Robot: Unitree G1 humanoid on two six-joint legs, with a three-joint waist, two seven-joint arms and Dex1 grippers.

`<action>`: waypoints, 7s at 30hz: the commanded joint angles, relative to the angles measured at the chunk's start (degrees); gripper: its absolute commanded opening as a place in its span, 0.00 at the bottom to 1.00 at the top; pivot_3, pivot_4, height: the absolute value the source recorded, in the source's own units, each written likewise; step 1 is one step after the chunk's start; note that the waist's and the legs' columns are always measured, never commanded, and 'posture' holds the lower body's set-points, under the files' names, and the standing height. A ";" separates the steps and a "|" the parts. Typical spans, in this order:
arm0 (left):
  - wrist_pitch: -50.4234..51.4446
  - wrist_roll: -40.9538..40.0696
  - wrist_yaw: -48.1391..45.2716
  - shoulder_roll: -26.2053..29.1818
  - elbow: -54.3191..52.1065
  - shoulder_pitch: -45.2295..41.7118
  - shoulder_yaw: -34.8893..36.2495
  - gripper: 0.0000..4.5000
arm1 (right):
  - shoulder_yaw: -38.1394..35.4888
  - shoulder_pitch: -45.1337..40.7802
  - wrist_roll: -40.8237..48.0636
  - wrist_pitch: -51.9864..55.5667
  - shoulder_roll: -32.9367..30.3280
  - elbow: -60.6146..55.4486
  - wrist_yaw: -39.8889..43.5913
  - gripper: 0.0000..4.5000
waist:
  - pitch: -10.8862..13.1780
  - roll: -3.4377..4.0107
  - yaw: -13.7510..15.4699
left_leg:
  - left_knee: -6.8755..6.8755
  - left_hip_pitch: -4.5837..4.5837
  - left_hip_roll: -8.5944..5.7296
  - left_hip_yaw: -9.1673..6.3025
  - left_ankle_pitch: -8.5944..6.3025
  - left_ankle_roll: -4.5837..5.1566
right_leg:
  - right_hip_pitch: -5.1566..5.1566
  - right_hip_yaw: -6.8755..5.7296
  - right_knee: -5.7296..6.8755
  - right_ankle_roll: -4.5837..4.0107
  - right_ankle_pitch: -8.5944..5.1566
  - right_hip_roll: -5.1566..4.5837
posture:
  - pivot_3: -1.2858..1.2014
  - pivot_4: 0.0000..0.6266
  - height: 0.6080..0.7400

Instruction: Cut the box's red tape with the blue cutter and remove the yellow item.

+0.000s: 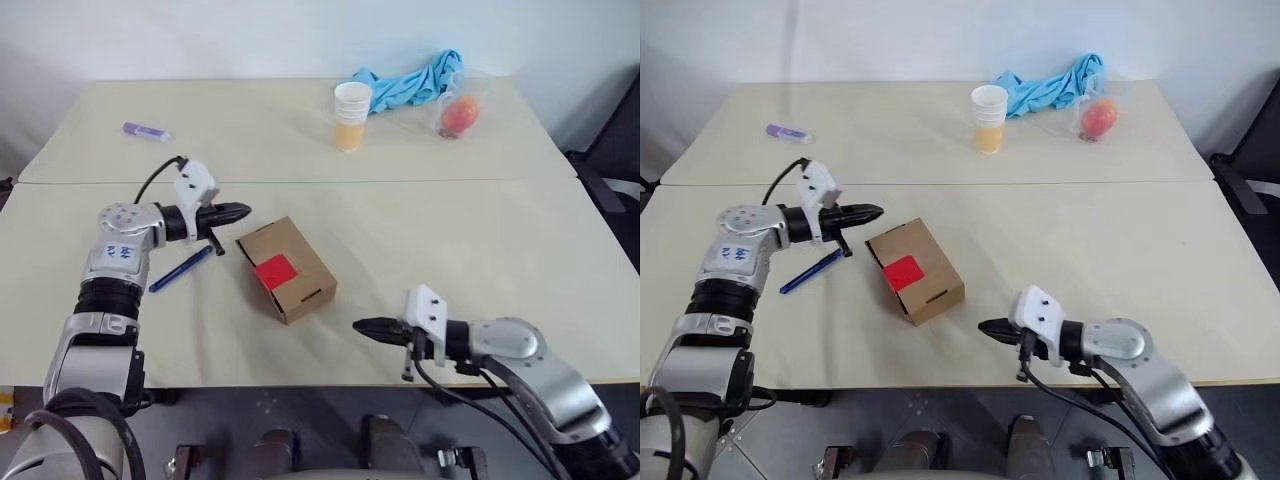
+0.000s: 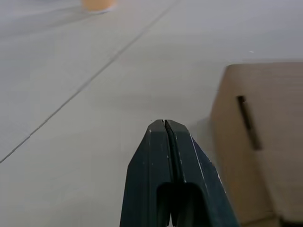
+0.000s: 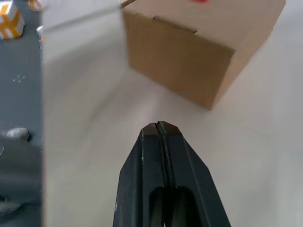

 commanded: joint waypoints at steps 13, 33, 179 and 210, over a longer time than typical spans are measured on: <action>34.94 -9.22 -17.42 3.51 -30.08 9.73 -5.57 0.00 | -9.97 -8.09 0.96 4.03 3.90 7.72 -6.58 0.00 | 0.00 0.00 0.13 | 0.04 -0.17 0.19 0.08 0.00 0.00 | -0.32 0.05 0.25 -0.07 0.04 -0.03 | 0.52 0.24 1.00; 27.35 -9.17 -15.89 7.17 -32.26 14.99 -4.53 0.00 | -9.53 5.91 13.48 12.48 -17.60 -4.38 16.83 0.00 | 0.04 -0.01 1.69 | 0.75 -0.17 0.39 0.46 -0.08 0.01 | -0.22 0.05 0.14 -0.03 0.17 0.02 | 0.52 0.24 1.00; -8.42 -3.96 -16.99 10.52 -35.91 31.30 1.75 0.11 | -22.19 15.97 28.76 4.75 -16.15 -20.35 4.13 1.00 | -0.22 0.27 2.62 | -0.02 0.78 0.47 0.43 -0.32 0.19 | 0.29 0.03 -0.33 -0.30 0.53 0.13 | 0.52 0.24 1.00; 15.72 5.34 -0.86 6.47 -65.36 37.63 -15.21 0.10 | 5.45 6.10 4.35 13.70 -8.98 -12.00 -7.25 0.01 | -0.14 0.17 3.06 | -0.05 0.75 0.42 0.42 -0.38 0.27 | 0.32 0.01 -0.79 -0.29 0.54 0.15 | 0.52 0.24 1.00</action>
